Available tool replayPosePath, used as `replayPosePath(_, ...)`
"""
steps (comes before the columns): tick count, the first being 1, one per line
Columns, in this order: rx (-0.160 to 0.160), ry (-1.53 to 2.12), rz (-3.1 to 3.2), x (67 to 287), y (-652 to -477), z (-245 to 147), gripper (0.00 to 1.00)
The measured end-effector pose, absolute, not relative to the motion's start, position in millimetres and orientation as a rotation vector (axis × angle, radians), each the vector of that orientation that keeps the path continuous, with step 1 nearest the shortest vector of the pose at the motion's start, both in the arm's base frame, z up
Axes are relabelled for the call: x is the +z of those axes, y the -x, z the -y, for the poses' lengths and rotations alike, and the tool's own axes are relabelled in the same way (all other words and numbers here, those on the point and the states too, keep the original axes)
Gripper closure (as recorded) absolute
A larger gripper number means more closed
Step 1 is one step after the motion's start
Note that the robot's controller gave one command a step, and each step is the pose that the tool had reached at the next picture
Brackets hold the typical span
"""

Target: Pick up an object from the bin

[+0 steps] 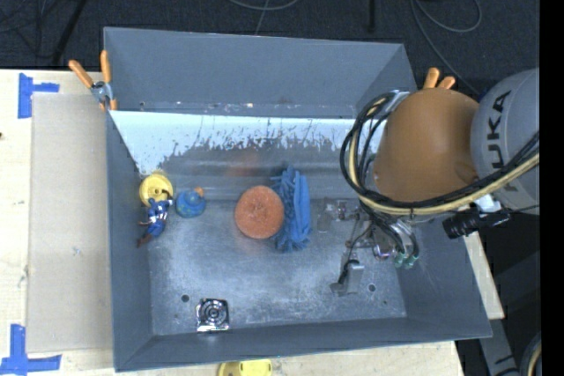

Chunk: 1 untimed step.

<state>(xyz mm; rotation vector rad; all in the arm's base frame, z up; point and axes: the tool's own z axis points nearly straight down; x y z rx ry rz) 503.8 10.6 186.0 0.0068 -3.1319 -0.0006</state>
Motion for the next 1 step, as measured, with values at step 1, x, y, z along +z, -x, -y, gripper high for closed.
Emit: replayPosePath(1,-0.001,-0.006,3.14,190.3,-505.5,-10.6,0.0)
